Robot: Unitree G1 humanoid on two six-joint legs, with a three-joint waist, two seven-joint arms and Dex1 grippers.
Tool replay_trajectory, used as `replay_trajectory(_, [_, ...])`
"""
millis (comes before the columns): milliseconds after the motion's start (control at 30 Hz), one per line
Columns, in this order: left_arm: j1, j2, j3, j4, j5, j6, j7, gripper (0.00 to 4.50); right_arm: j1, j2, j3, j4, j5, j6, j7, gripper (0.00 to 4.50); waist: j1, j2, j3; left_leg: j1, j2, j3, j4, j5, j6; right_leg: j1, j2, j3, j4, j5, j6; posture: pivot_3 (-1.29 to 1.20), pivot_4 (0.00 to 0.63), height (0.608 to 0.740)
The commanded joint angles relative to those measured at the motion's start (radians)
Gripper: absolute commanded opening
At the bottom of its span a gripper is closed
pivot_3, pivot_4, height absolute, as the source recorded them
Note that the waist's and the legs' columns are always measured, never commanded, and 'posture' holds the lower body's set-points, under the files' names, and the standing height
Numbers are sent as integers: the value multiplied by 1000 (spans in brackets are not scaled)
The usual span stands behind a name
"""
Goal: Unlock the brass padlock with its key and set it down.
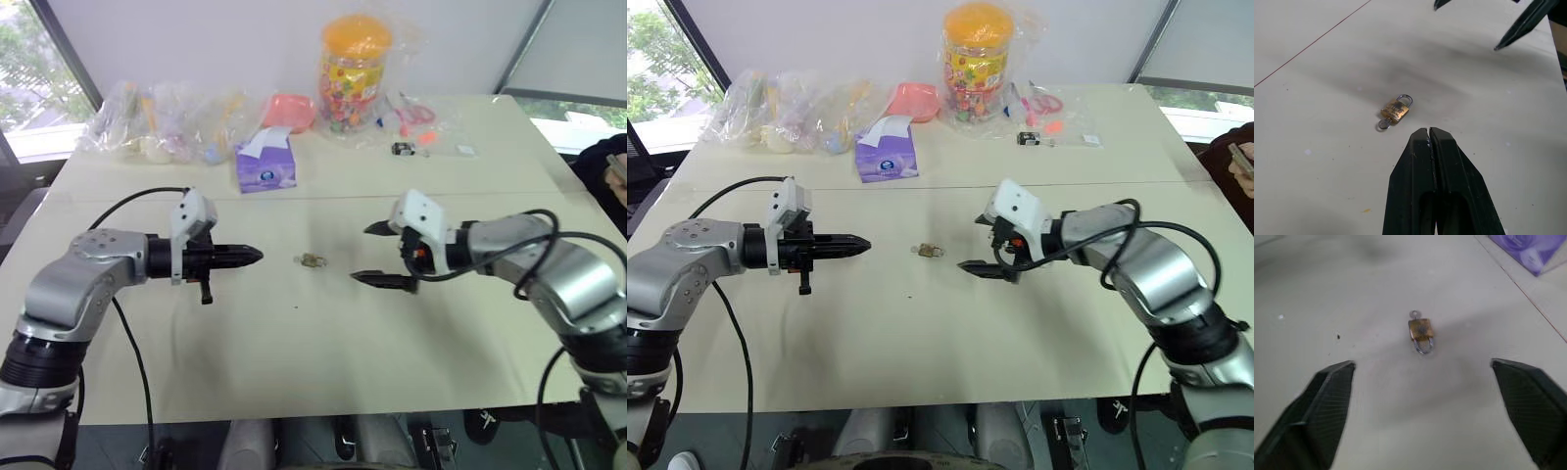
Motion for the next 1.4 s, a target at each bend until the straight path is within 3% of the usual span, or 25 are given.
replay_trajectory(33, [-6, 22, 13, -6, 27, -43, -12, 0, -78, 56, 55, 77, -62, -16, 22, 4384, 0, 0, 0, 0, 0, 0, 0, 0, 0, 0, 0, 0, 1, 0, 1, 0, 150, 740])
replay_trajectory(167, [-1, 25, -21, 2, 76, -98, -29, 0, -199, 194, 160, 241, -109, 42, 52, 4384, -3, 0, 0, 0, 0, 0, 0, 0, 0, -1, 1, 0, 2, 1, 2, 0, 150, 740])
replay_trajectory(400, [5, 23, -20, 7, 95, -121, -42, 0, -273, 324, 254, 387, -203, 10, 85, 4384, -1, 0, 0, -1, 0, 1, 0, 0, 0, -2, 0, 0, 3, 1, 2, 0, 150, 740])
replay_trajectory(833, [28, 29, -9, -15, 95, -118, -42, 0, -282, 400, 306, 659, -398, -164, 118, 4384, -15, 0, 0, -1, 0, 1, 0, 0, 0, -2, 0, 0, 4, 1, 2, 0, 150, 740])
replay_trajectory(933, [29, 32, -8, -17, 96, -118, -43, 0, -276, 418, 305, 671, -417, -169, 120, 3490, -17, 0, 0, 0, 0, 1, 0, 0, 0, -2, 0, 0, 4, 2, 2, 0, 150, 740])
replay_trajectory(1100, [29, 35, -8, -19, 97, -118, -44, 0, -273, 465, 293, 665, -441, -140, 110, 938, -20, 1, 0, 0, 0, 1, 0, 0, 0, -1, 0, 0, 4, 1, 2, 0, 150, 740])
replay_trajectory(1133, [29, 35, -9, -19, 97, -118, -44, 0, -270, 472, 295, 663, -451, -135, 105, 628, -22, 1, 0, 0, 1, 1, 0, 0, 0, -1, 0, 0, 5, 1, 2, 0, 150, 740])
replay_trajectory(1400, [16, 27, -18, -3, 102, -123, -48, 0, -223, 441, 283, 544, -556, -185, 36, 654, -22, 1, 0, 1, 1, 1, 0, 0, -1, -1, 1, 0, 5, 1, 2, 0, 150, 740])
